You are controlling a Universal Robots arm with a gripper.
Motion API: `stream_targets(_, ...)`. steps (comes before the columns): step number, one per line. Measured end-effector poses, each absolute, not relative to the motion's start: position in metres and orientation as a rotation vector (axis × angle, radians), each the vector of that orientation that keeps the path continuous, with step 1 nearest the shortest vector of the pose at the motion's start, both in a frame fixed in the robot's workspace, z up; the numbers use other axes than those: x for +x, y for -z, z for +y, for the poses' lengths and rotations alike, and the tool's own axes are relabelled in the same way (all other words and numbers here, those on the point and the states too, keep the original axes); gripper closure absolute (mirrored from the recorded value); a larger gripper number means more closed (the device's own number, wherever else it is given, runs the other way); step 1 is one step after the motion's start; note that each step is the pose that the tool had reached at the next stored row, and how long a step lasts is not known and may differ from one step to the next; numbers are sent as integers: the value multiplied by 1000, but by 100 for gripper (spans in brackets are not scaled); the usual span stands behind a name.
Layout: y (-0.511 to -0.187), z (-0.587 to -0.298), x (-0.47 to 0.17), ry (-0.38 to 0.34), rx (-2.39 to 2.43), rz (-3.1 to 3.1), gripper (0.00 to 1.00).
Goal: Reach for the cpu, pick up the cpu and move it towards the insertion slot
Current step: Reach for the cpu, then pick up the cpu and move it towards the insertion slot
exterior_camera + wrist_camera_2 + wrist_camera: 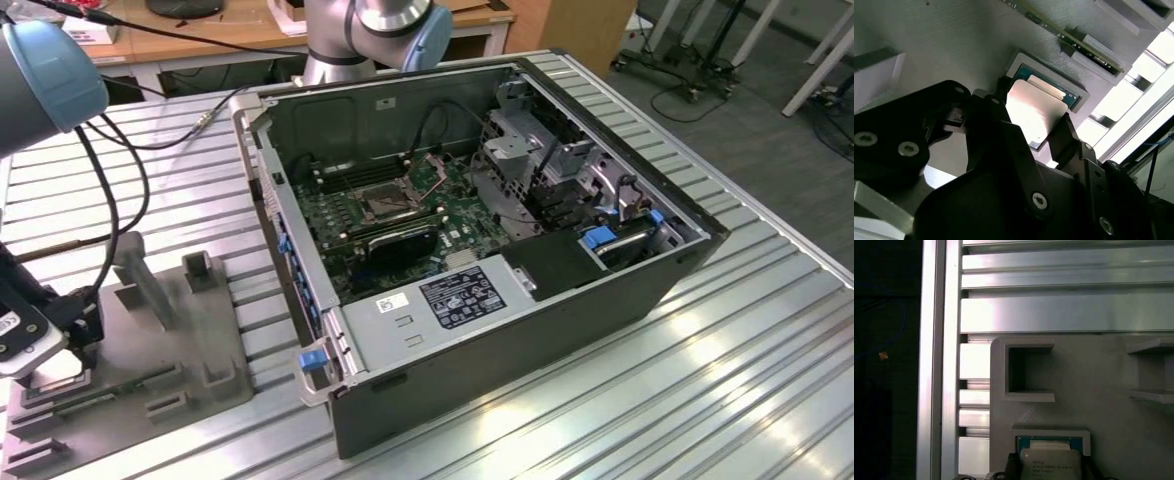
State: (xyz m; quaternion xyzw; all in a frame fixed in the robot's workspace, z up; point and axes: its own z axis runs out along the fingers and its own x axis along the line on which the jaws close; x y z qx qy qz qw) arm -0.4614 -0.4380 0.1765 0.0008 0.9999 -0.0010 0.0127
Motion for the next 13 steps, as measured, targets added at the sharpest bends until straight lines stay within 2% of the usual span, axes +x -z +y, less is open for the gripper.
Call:
stream_targets(5,-177,-438,-461,3,3,3116,45)
stream_targets(13,-177,-438,-461,3,3,3116,45)
